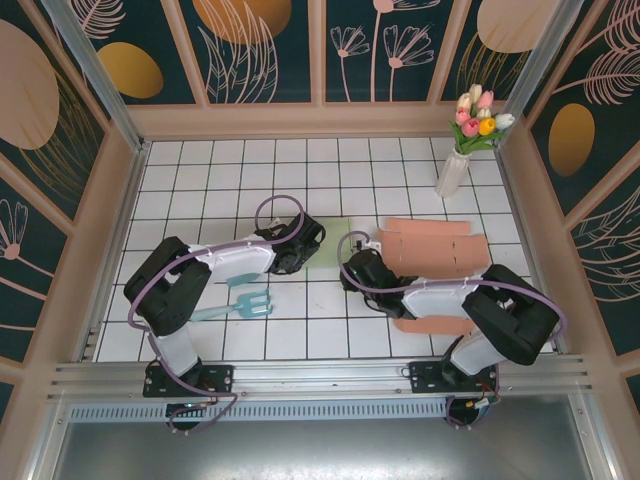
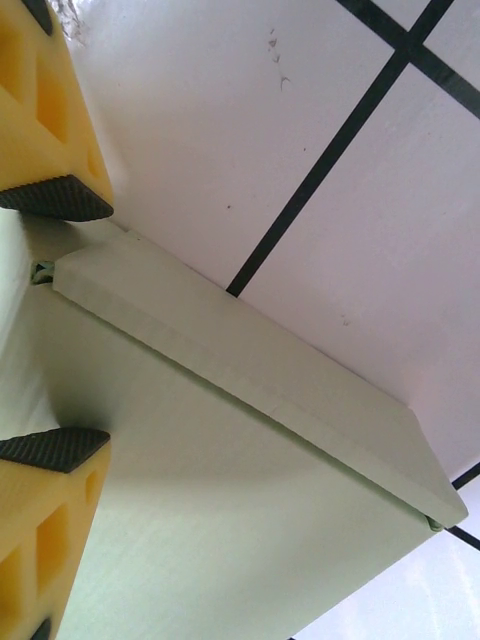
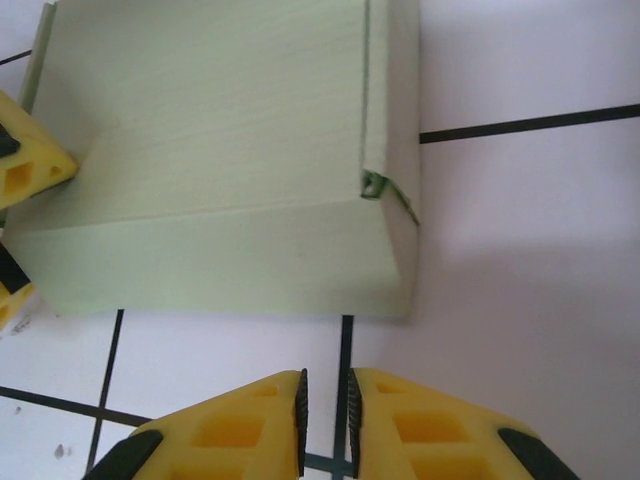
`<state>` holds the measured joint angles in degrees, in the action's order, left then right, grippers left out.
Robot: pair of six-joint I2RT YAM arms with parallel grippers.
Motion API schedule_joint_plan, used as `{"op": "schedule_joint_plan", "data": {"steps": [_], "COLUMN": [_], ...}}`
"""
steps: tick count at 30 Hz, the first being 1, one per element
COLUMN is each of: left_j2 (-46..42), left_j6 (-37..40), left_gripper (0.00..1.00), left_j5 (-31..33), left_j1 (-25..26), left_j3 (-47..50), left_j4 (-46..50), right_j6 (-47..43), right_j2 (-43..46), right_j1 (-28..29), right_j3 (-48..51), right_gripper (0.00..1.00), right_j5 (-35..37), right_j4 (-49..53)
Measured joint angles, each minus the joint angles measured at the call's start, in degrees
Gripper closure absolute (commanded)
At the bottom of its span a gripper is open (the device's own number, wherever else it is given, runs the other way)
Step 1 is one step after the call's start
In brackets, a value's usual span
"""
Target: Fold the paper box
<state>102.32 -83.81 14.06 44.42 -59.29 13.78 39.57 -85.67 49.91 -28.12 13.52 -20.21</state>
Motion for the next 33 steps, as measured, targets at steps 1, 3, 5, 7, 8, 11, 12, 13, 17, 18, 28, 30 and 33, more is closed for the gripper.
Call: {"op": "schedule_joint_plan", "data": {"steps": [1, 3, 5, 7, 8, 11, 12, 13, 17, 18, 28, 30, 33], "left_j2": [0.0, 0.0, 0.0, 0.1, 0.2, 0.6, 0.6, 0.6, 0.6, 0.6, -3.8, -5.5, -7.5], "left_j6": [0.0, 0.1, 0.2, 0.4, 0.5, 0.9, 1.0, 1.2, 1.7, 1.9, 5.2, 6.8, 9.6], "left_gripper": [0.42, 0.42, 0.42, 0.43, 0.43, 0.43, 0.43, 0.43, 0.43, 0.43, 0.34, 0.33, 0.32], "left_j5": [0.0, 0.0, 0.0, 0.0, 0.0, -0.1, -0.1, -0.1, -0.3, -0.3, -0.3, -0.3, 0.0], "left_j1": [0.0, 0.0, 0.0, 0.0, 0.0, 0.0, -0.1, -0.1, -0.3, -0.3, -0.3, -0.3, -0.3], "left_j3": [0.0, 0.0, 0.0, -0.1, -0.2, -0.4, -0.4, -0.4, -0.4, -0.4, 2.5, 2.8, 2.4], "left_j4": [0.0, 0.0, 0.0, -0.1, -0.2, -0.7, -0.9, -1.0, -1.4, -1.4, 0.0, -0.1, -0.3], "right_j6": [0.0, 0.0, -0.2, -0.2, -0.3, -0.8, -0.9, -1.0, -1.3, -1.3, 0.5, 0.7, 0.9], "right_j2": [-0.9, -3.6, -6.3, -8.7, -9.7, -11.3, -11.7, -12.0, -12.7, -12.7, -12.7, -12.7, -12.6], "right_j1": [-0.1, -0.5, -1.0, -1.6, -1.9, -2.5, -2.7, -2.9, -3.6, -3.8, -12.7, -14.0, -15.1], "right_j3": [-0.5, -1.9, -2.8, -3.4, -3.6, -4.0, -4.4, -4.7, -5.7, -6.0, -6.0, -5.7, -5.6], "right_gripper": [0.81, 0.81, 0.82, 0.82, 0.82, 0.82, 0.82, 0.83, 0.82, 0.82, 0.82, 0.82, 0.83], "right_j5": [-0.1, -0.5, -0.9, -1.0, -1.0, -0.9, -1.0, -1.0, -1.2, -1.4, -7.2, -8.6, -10.4], "right_j4": [-0.6, -2.5, -4.6, -6.6, -7.9, -10.9, -11.7, -12.4, -15.1, -15.2, -14.6, -14.1, -12.9]}}
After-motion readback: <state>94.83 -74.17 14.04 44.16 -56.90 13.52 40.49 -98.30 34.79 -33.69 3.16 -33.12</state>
